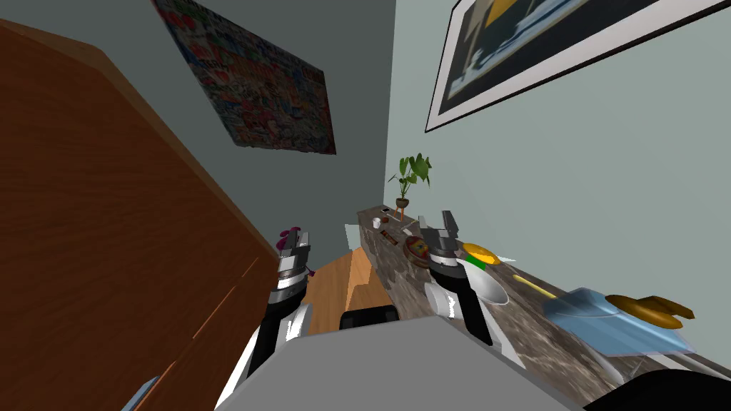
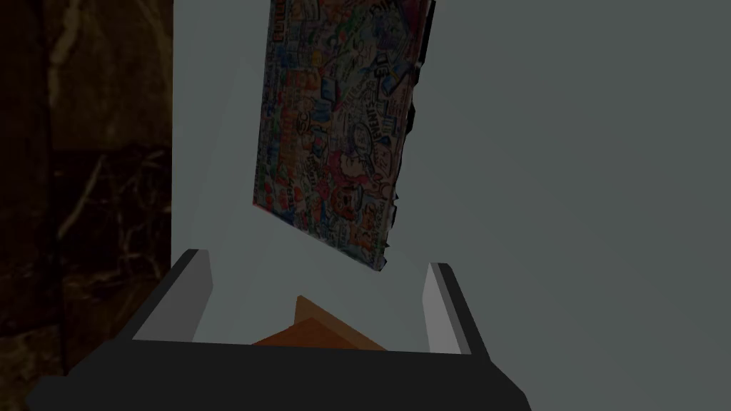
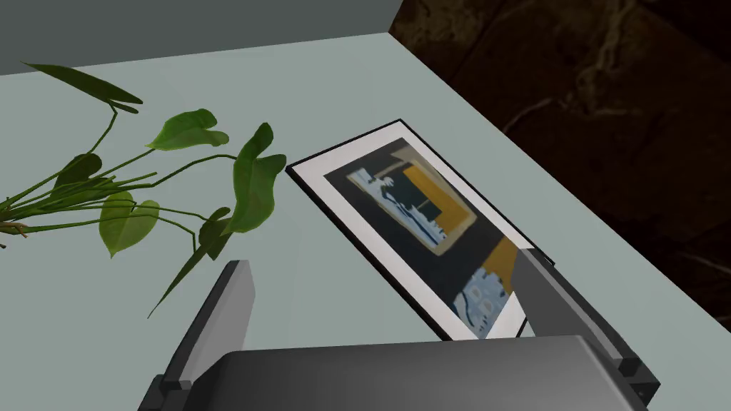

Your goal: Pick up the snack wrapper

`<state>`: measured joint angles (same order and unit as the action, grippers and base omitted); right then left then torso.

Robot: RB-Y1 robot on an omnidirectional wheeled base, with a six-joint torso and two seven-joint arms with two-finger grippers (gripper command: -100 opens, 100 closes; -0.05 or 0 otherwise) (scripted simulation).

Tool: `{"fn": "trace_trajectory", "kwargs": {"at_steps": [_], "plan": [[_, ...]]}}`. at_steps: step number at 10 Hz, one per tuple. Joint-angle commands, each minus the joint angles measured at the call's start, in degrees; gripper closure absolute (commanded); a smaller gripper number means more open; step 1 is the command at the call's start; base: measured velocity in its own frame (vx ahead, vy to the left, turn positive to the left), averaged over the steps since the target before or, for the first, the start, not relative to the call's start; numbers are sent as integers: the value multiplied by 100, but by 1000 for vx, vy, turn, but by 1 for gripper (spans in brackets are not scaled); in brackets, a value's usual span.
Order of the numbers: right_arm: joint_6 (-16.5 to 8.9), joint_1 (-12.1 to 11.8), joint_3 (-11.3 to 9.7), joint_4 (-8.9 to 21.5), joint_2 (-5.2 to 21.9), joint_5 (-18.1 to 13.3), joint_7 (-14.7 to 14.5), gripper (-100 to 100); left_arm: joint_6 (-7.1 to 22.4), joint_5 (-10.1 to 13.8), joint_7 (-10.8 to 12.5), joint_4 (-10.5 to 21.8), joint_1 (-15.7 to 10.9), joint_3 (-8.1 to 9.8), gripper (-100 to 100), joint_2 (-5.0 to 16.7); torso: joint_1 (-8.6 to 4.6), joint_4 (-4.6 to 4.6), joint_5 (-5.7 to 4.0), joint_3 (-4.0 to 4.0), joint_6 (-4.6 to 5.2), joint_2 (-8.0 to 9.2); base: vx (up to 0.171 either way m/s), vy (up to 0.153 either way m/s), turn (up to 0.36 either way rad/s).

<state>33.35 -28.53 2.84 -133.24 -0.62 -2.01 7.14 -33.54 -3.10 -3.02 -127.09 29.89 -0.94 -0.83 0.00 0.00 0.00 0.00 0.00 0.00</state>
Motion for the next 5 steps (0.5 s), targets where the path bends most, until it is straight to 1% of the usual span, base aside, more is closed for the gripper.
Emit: {"fn": "trace_trajectory", "kwargs": {"at_steps": [1, 2, 3, 5], "plan": [[38, -53, -22, 32, 221, -7, 0, -100, 0, 0, 0, 0, 0, 0, 0, 0, 0, 0, 0, 0, 0, 0, -15, 39, -32], [74, -104, -42, 68, 391, -15, 0, -100, 0, 0, 0, 0, 0, 0, 0, 0, 12, 1, 2, 2, 1, 5, -29, 78, -52], [119, -171, -68, 117, 566, -25, 0, -100, 0, 0, 0, 0, 0, -1, 0, -1, 25, 2, 5, 6, 1, 10, -41, 127, -79], [232, -340, -132, 258, 921, -53, -6, -100, 0, 0, 0, 0, -1, -2, 0, -2, 61, 5, 13, 14, 0, 25, -76, 184, -83]]}}
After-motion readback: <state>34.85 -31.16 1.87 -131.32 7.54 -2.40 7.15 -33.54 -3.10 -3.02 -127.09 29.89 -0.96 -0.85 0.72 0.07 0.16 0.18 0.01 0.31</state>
